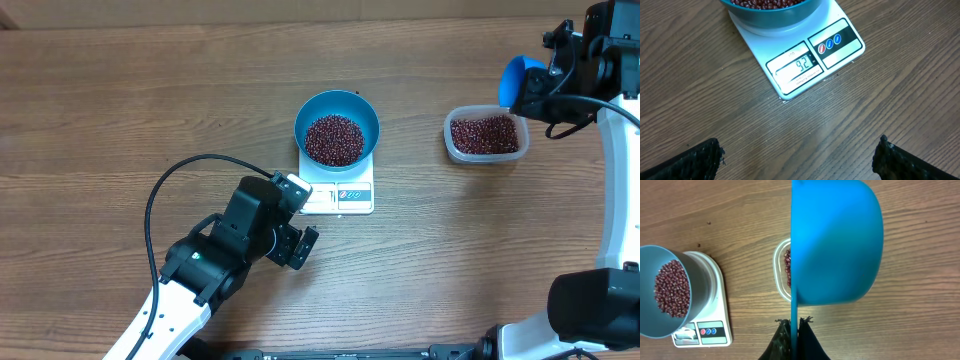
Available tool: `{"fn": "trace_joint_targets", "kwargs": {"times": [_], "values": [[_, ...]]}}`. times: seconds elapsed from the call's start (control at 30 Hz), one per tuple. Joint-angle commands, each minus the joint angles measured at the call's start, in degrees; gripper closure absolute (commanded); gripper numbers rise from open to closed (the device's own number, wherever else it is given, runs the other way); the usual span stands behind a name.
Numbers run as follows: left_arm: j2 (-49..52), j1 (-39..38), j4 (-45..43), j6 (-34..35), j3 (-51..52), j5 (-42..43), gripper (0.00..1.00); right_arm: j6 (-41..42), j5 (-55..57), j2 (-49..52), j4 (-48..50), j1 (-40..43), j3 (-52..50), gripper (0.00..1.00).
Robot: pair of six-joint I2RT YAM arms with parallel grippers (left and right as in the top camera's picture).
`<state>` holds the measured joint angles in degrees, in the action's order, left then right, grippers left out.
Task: Scoop item into bowl and weigh 150g on scale
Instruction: 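Lift the empty scoop back up to the right above the tub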
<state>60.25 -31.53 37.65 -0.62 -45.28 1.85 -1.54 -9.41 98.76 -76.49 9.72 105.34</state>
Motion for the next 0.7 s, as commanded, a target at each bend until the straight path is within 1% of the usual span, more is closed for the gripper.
{"fn": "trace_joint_targets", "kwargs": {"times": [0.0, 0.43, 0.67], "values": [[0.4, -0.3, -0.1, -0.7, 0.1, -0.4, 0.0, -0.4, 1.6, 0.7, 0.0, 0.2, 1.3, 0.96], [0.4, -0.3, -0.1, -0.7, 0.1, -0.4, 0.0, -0.6, 1.9, 3.3, -0.1, 0.2, 0.0, 0.96], [0.4, -0.3, -0.1, -0.7, 0.1, -0.4, 0.0, -3.8, 1.9, 3.3, 0.0, 0.2, -0.8, 0.96]]}}
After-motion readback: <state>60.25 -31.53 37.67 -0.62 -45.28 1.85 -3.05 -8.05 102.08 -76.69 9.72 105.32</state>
